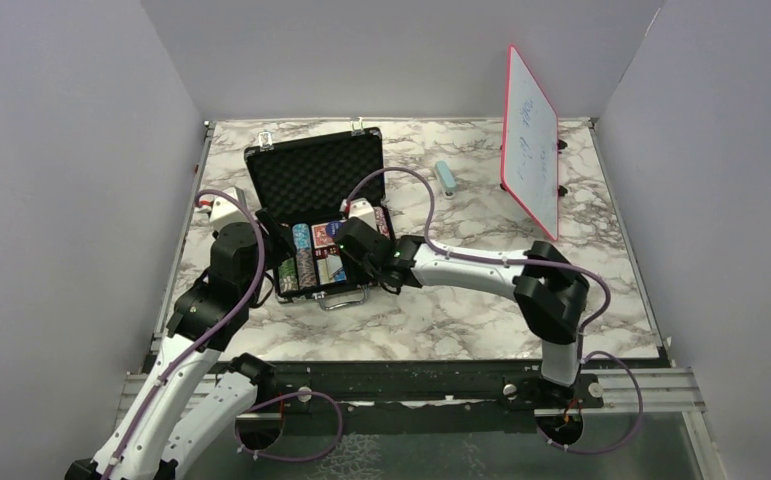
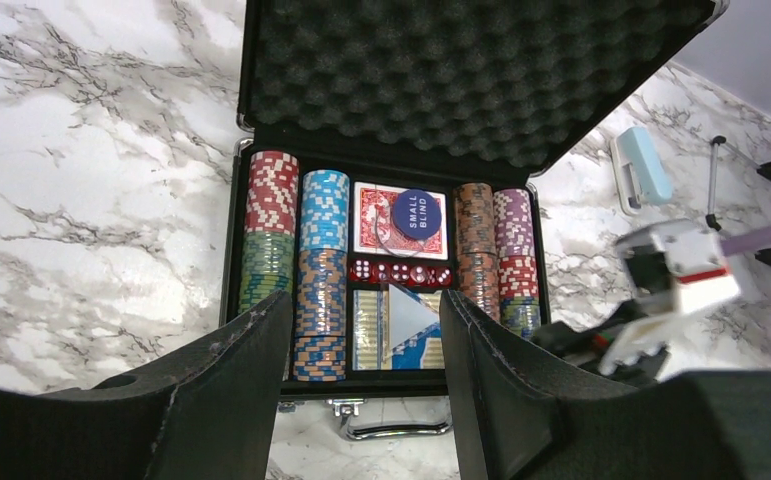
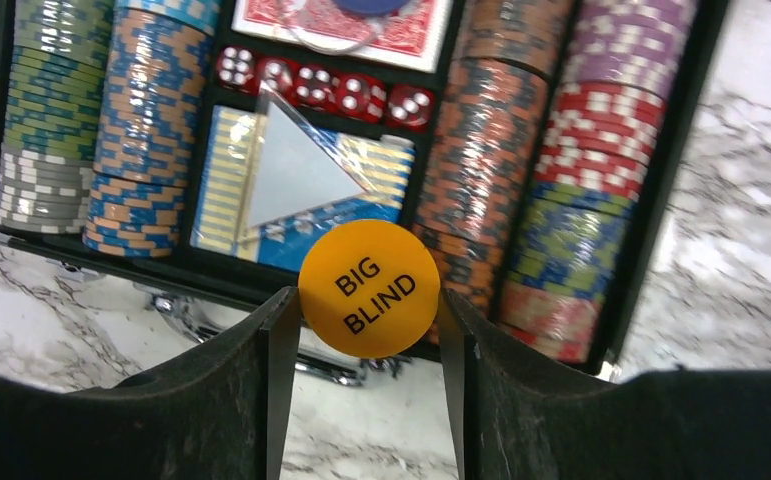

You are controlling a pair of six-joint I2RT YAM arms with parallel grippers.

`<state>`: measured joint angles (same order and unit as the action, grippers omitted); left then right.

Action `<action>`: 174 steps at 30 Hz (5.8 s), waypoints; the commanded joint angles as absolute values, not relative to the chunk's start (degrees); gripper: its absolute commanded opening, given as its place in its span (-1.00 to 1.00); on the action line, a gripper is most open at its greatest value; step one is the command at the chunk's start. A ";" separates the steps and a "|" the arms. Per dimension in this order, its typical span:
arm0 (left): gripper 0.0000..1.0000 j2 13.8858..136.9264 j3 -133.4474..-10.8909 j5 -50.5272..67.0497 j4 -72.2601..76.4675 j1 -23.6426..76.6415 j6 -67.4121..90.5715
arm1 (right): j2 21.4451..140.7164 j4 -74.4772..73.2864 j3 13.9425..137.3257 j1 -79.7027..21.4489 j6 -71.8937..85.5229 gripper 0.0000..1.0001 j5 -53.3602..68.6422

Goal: Pack up texas hold em set

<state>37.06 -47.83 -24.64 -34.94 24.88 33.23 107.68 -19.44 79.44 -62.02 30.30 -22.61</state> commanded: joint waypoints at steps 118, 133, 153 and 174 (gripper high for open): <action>-0.65 75.46 -44.52 9.14 -33.31 20.13 23.10 | 95.82 -17.63 62.77 -61.61 31.43 -0.28 -17.01; -0.73 76.72 -43.51 7.21 -33.27 20.48 23.99 | 90.10 -17.94 63.91 -61.10 29.00 0.08 -13.37; -0.73 75.84 -44.29 7.56 -33.77 20.57 23.85 | 105.13 -22.70 67.47 -60.74 30.49 -0.98 -13.61; -0.01 60.10 -48.38 -9.01 -34.71 18.87 30.83 | 97.27 -14.62 69.60 -63.26 33.84 -0.40 -0.49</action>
<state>63.81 -46.61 1.69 -33.43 20.18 27.16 95.07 -17.30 67.53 -61.08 29.63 -7.55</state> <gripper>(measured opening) 0.445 0.273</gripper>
